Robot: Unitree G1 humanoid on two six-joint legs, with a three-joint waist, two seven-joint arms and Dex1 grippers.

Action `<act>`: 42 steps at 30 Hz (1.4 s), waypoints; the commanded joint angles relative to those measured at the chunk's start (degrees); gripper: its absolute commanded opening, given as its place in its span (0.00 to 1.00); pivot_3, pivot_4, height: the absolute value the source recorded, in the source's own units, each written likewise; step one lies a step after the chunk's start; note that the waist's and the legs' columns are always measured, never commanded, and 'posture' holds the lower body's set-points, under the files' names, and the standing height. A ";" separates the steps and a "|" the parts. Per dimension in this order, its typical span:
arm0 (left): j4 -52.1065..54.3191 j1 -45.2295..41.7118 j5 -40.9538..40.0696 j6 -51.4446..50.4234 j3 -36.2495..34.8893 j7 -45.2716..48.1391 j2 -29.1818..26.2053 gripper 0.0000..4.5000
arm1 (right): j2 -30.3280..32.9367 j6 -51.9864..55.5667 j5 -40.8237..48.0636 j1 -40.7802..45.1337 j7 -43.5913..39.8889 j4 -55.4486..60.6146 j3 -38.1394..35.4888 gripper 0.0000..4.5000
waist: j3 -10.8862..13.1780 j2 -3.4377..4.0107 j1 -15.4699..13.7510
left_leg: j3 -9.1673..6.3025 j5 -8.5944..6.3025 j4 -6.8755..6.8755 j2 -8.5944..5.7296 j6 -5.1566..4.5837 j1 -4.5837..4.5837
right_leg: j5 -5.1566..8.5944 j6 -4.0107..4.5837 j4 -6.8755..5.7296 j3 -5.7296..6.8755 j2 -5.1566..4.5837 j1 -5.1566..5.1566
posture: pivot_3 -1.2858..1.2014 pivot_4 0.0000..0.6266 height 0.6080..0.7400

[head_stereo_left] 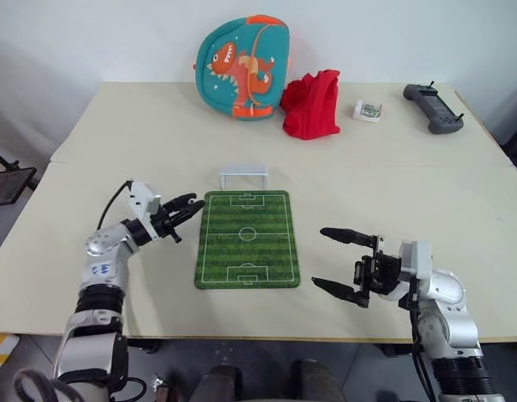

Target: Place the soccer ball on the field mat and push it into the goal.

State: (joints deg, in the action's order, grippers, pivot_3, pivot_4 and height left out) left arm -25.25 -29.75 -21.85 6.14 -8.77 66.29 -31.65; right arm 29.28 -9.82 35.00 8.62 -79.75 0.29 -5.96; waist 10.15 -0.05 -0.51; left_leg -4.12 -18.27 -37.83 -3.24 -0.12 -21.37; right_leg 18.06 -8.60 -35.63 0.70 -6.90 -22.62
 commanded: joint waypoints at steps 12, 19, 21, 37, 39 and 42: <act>26.93 11.20 9.27 -8.49 20.54 -2.90 1.73 0.19 | 15.38 -3.03 6.26 -4.42 -12.75 -4.92 -1.76 1.00 | 0.01 0.02 -0.63 | 0.08 -0.06 -0.02 -0.03 -0.12 0.12 | 0.03 0.05 0.30 0.02 -0.28 0.16 | 0.52 0.24 1.00; 24.18 10.51 12.70 -4.89 21.74 -5.15 3.19 0.19 | 13.76 -1.10 5.81 -7.46 -9.95 0.38 -2.36 1.00 | 0.01 0.02 -0.92 | 0.05 -0.06 -0.07 -0.03 -0.12 0.07 | 0.02 0.03 0.33 0.02 -0.05 0.16 | 0.52 0.24 1.00; 23.64 10.66 13.66 -3.86 21.92 -5.22 2.80 0.19 | 13.48 -0.85 5.57 -7.61 -9.26 1.02 -2.44 1.00 | 0.01 0.02 -0.90 | 0.06 -0.06 -0.08 -0.03 -0.12 0.07 | 0.02 0.03 0.33 0.01 -0.07 0.16 | 0.52 0.24 1.00; 21.81 9.81 13.27 -3.60 21.12 -7.64 5.14 0.61 | 11.59 4.00 4.26 -5.40 -4.92 5.47 -1.85 1.00 | 0.01 0.02 -0.92 | 0.05 -0.07 -0.10 -0.03 -0.12 0.08 | 0.02 0.03 0.31 0.02 -0.07 0.16 | 0.52 0.24 1.00; 21.94 9.86 13.14 -3.31 21.05 -7.67 5.28 0.61 | 11.54 4.45 4.16 -5.15 -4.85 5.59 -1.84 1.00 | 0.01 0.02 -0.92 | 0.04 -0.07 -0.09 -0.03 -0.11 0.08 | 0.02 0.03 0.31 0.03 -0.07 0.15 | 0.52 0.24 1.00; 22.00 9.71 12.95 -3.15 20.87 -7.38 5.31 0.61 | 11.33 5.17 4.00 -4.61 -4.47 5.84 -1.62 1.00 | 0.01 0.02 -0.91 | 0.04 -0.07 -0.09 -0.03 -0.11 0.07 | 0.02 0.03 0.31 0.03 -0.07 0.16 | 0.52 0.24 1.00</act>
State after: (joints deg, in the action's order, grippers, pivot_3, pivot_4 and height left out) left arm -4.56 -19.70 -7.67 2.15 12.81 58.87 -26.41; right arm 40.97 -4.88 38.57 3.64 -84.34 4.22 -7.16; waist 10.16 -0.03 -1.43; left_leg -4.07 -18.34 -37.92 -3.26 -0.23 -21.29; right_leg 18.08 -8.58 -35.32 0.72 -6.97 -22.46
